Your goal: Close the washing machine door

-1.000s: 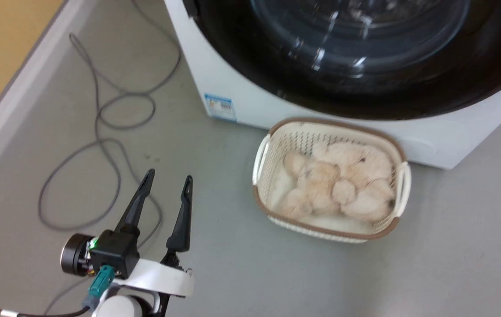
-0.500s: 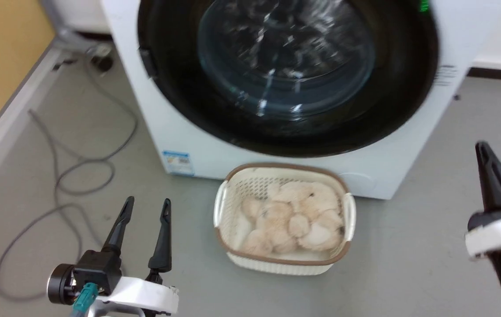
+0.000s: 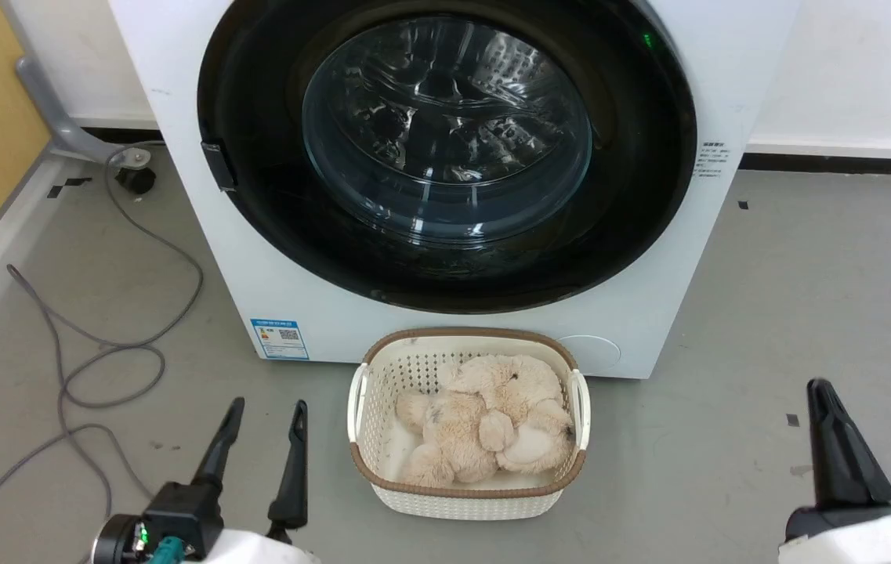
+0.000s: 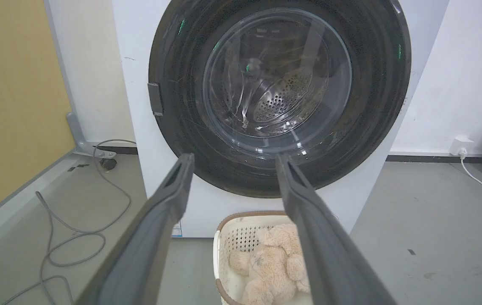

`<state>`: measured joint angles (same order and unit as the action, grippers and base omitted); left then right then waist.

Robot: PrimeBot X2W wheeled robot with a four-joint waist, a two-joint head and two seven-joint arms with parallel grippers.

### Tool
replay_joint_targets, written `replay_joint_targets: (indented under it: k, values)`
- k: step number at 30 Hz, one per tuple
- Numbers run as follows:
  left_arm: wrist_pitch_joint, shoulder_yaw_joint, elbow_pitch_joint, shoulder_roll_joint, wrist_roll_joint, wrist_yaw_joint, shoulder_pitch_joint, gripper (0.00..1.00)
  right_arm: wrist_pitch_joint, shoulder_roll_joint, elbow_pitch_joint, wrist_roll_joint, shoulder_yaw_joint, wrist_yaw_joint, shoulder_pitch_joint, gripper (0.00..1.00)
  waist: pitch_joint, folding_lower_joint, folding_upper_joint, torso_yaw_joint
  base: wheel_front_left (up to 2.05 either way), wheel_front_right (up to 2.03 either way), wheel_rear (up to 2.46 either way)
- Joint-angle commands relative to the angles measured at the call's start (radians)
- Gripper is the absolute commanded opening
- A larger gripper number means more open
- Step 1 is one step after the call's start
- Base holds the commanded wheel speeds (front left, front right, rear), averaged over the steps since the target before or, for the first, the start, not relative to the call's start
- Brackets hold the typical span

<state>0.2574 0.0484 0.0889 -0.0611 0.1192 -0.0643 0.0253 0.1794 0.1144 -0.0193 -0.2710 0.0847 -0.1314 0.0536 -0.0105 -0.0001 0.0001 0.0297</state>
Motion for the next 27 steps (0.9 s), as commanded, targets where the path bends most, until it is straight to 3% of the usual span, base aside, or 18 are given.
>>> replay_joint_targets:
  k: [1, 2, 25, 26, 27]
  values:
    - [0.004, 0.003, 0.005, -0.003, 0.0, 0.0, 0.017, 1.0, -0.004, -0.016, -0.017, 0.018, 0.006, 0.001, 0.024, 0.55, 0.001, 0.0001, -0.0001, -0.004, 0.0, 0.0, 0.0]
    - [0.004, 0.007, 0.008, -0.004, -0.003, 0.0, 0.02, 1.0, -0.004, -0.024, -0.021, 0.031, 0.013, 0.001, 0.032, 1.0, 0.001, 0.0001, -0.0001, -0.005, 0.0, 0.0, 0.0]
    - [0.004, 0.019, -0.021, 0.0, -0.018, 0.02, 0.026, 1.0, 0.011, -0.063, -0.017, 0.077, 0.001, 0.001, 0.049, 1.0, -0.007, 0.0001, -0.0001, -0.003, 0.0, 0.0, 0.0]
    - [0.0, 0.02, -0.017, 0.002, -0.013, 0.018, 0.021, 0.0, 0.007, -0.057, -0.017, 0.07, 0.002, 0.0, 0.046, 0.0, -0.007, 0.0001, -0.0001, -0.003, 0.0, 0.0, 0.0]
    - [-0.002, 0.021, -0.017, 0.002, -0.013, 0.017, 0.021, 0.0, 0.007, -0.056, -0.017, 0.069, 0.002, 0.0, 0.046, 0.0, -0.008, 0.0001, -0.0001, -0.003, 0.0, 0.0, 0.0]
